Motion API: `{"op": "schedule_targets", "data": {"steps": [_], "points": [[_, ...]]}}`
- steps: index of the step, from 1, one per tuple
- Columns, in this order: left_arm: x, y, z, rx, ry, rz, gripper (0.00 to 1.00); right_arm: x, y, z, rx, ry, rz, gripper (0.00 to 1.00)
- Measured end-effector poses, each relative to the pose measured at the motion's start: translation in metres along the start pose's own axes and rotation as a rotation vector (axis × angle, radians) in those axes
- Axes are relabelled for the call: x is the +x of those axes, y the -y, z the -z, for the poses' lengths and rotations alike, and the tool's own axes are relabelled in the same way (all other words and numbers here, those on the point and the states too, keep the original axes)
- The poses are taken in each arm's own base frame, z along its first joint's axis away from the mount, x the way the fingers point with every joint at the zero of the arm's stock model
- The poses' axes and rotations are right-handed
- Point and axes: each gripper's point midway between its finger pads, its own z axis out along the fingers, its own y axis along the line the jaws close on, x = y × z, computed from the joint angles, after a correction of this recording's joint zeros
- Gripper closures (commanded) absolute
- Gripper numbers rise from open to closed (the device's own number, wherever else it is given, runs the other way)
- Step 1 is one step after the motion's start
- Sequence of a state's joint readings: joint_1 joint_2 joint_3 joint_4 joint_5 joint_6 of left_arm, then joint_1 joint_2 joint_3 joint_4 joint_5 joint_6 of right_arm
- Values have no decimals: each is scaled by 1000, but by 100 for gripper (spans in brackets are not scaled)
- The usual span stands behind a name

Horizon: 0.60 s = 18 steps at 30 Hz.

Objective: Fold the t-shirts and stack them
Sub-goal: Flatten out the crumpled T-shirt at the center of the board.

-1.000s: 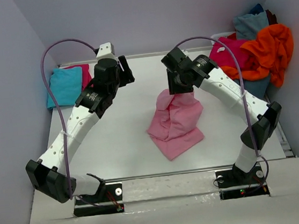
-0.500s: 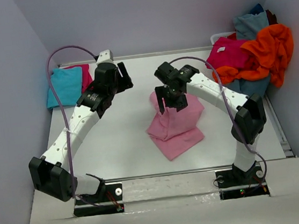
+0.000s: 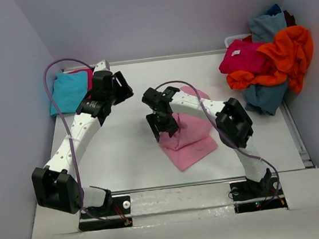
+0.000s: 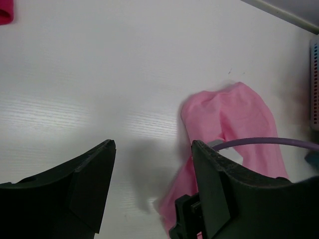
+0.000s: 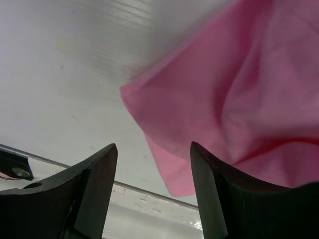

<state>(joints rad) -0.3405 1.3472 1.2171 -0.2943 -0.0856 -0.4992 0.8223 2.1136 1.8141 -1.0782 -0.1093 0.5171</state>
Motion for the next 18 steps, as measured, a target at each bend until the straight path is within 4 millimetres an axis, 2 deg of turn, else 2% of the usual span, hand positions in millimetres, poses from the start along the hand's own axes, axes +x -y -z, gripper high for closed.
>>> {"op": "schedule_targets", "data": {"steps": [4, 7, 11, 18], "points": [[-1, 2, 0, 10, 2, 2, 26, 2, -12, -13, -7, -19, 33, 35], [-1, 2, 0, 11, 2, 2, 26, 3, -14, -13, -9, -23, 41, 35], [0, 3, 0, 17, -1, 2, 26, -5, -19, -14, -19, -6, 50, 36], [0, 4, 0, 24, -5, 3, 26, -3, -13, -40, 13, -53, 54, 38]]}}
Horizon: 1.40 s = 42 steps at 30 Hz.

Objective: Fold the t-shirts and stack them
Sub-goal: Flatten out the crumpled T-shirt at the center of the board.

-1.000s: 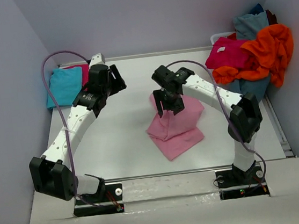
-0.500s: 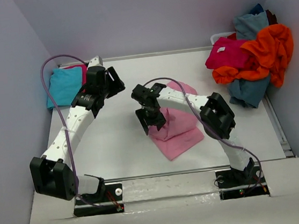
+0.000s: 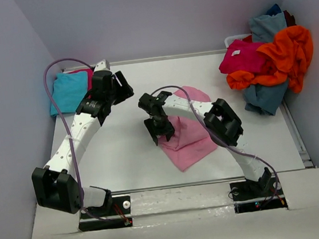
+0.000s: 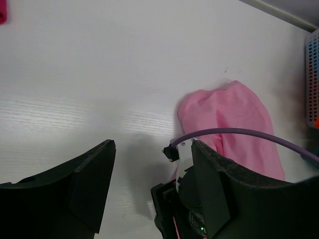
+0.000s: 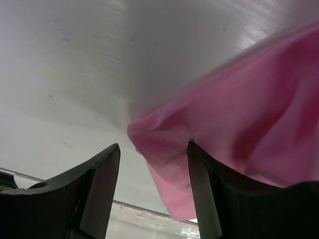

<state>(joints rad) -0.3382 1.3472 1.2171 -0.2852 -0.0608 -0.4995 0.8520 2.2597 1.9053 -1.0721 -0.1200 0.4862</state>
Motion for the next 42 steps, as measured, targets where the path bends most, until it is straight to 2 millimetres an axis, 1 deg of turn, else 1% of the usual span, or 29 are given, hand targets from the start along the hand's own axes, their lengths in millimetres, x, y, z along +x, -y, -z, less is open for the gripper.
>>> {"op": "schedule_targets", "data": {"steps": [2, 4, 5, 7, 8, 9, 10, 13, 14, 20, 23, 24, 28, 30, 32, 33, 34, 35, 36, 42], "points": [[0, 0, 0, 0, 0, 0, 26, 2, 2, -8, 10, -17, -2, 38], [0, 0, 0, 0, 0, 0, 26, 2, 3, -9, 13, -22, -2, 40], [0, 0, 0, 0, 0, 0, 26, 2, 3, -9, 13, -18, -1, 48], [0, 0, 0, 1, 0, 0, 26, 1, 4, -9, 20, -15, 5, 58], [0, 0, 0, 1, 0, 0, 26, 0, 5, -9, 25, -11, 7, 70], [0, 0, 0, 1, 0, 0, 26, 0, 6, -9, 29, -10, 12, 75], [0, 0, 0, 1, 0, 0, 26, -1, 7, -10, 34, -7, 13, 82], [0, 0, 0, 3, 0, 0, 26, -1, 8, -10, 44, -3, 13, 91], [0, 1, 0, 3, 0, 0, 26, -2, 9, -10, 47, -2, 13, 93], [0, 1, 0, 7, 0, 0, 26, -7, 10, -5, 69, 15, 15, 93], [-1, 1, 0, 6, 1, 0, 26, -14, 9, 4, 76, 36, 17, 93], [-1, 1, 0, 6, 1, 2, 27, -16, 7, 12, 76, 44, 16, 93], [-5, 0, -1, 6, 16, 12, 27, -38, -4, 44, 63, 128, 17, 93], [-12, -2, 0, 5, 36, 20, 27, -51, -7, 68, 67, 190, 12, 93], [-12, -1, 1, 8, 36, 20, 27, -66, -14, 93, 53, 269, 5, 93], [-12, 0, 1, 11, 34, 19, 27, -77, -18, 112, 39, 331, -1, 93], [-12, 0, 1, 13, 34, 19, 27, -81, -18, 120, 34, 355, -6, 93], [-12, 1, 2, 14, 35, 20, 27, -85, -18, 134, 31, 396, -12, 93], [-12, 1, 2, 17, 36, 20, 27, -86, -16, 141, 35, 414, -16, 93], [-14, 6, 7, 51, 47, 25, 28, -87, 2, 210, 59, 584, -56, 93]]}}
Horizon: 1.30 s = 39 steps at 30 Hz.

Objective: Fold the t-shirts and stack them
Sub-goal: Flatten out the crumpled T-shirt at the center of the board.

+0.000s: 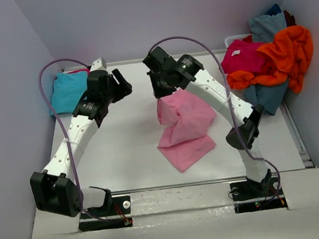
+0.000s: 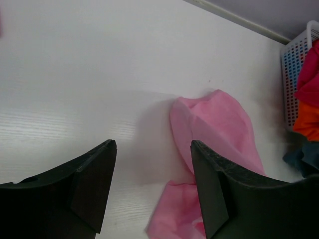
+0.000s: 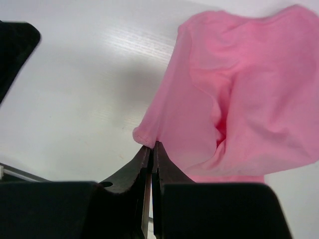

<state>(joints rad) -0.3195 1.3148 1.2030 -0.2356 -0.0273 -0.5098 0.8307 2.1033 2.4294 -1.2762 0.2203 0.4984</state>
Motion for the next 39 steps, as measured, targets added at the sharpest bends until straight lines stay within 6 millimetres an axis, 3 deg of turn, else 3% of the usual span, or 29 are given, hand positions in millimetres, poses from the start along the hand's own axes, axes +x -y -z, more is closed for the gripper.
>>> {"op": "schedule_targets", "data": {"steps": [7, 13, 17, 22, 30, 33, 39], "points": [[13, 9, -4, 66, -45, 11, 30, -48, 25, 65, 38, 227, -45, 93], [39, 15, -17, 97, -134, 2, 33, -84, 52, 117, 90, 418, -79, 93], [66, 31, -20, 151, -215, -23, 33, -107, 77, 155, 150, 554, -103, 93], [91, 49, -21, 211, -288, -58, 34, -122, 100, 174, 227, 633, -114, 93], [130, 71, -25, 308, -406, -89, 36, -138, 135, 185, 354, 685, -103, 93], [145, 83, -27, 377, -460, -90, 36, -143, 142, 191, 388, 707, -94, 93], [175, 87, -31, 426, -558, -86, 37, -151, 150, 207, 435, 757, -102, 93]]}}
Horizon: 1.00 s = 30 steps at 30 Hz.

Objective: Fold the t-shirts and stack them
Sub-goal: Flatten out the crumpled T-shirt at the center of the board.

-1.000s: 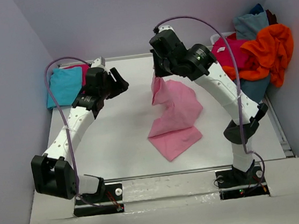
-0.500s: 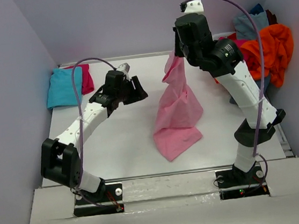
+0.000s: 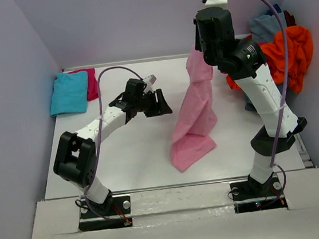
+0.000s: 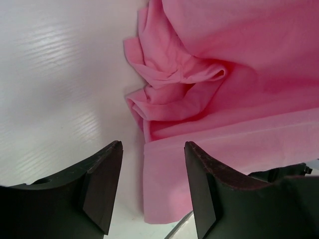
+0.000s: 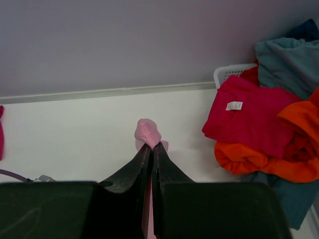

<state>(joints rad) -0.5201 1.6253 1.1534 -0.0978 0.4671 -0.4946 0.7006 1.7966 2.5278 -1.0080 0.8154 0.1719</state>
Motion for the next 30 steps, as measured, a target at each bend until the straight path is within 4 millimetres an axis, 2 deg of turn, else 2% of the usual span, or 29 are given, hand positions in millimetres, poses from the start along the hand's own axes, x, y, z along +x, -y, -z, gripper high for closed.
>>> {"op": "schedule_targets", "data": {"steps": [3, 9, 11, 15, 18, 23, 25, 30], "points": [[5, 2, -4, 24, -25, 3, 37, -4, 6, 4, 11, 11, -6, 93], [22, 10, -15, 94, -101, -9, 36, -22, 31, 27, 25, 50, -59, 93], [34, 13, -23, 125, -156, -15, 35, -27, 45, 40, 34, 62, -88, 93], [63, 19, -39, 186, -278, -33, 33, -32, 58, 51, 46, 76, -120, 93], [84, 26, -42, 244, -361, -33, 32, -32, 63, 54, 53, 76, -131, 93], [104, 43, -44, 335, -449, -39, 30, -22, 61, 52, 61, 51, -125, 93], [112, 52, -43, 376, -481, -42, 32, -15, 60, 49, 65, 32, -112, 93], [123, 69, -40, 453, -526, -56, 49, -8, 58, 47, 70, 15, -102, 93]]}}
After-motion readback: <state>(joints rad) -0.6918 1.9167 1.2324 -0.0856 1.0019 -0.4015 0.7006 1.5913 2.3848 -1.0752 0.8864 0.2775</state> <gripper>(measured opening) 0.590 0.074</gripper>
